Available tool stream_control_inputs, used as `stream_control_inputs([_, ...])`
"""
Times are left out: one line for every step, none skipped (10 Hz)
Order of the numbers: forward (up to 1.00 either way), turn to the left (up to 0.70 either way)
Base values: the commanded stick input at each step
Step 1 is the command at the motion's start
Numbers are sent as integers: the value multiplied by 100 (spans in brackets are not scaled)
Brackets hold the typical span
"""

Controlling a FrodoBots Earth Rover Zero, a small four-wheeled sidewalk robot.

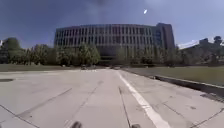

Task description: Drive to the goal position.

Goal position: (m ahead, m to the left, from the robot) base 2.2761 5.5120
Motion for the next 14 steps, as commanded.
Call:
stream_control_inputs([85, 3])
stream_control_inputs([85, 3])
stream_control_inputs([85, 3])
stream_control_inputs([85, 3])
stream_control_inputs([85, 3])
stream_control_inputs([85, 3])
stream_control_inputs([85, 3])
stream_control_inputs([85, 3])
stream_control_inputs([85, 3])
stream_control_inputs([85, 3])
stream_control_inputs([85, 3])
stream_control_inputs([85, 3])
stream_control_inputs([85, 3])
stream_control_inputs([85, 3])
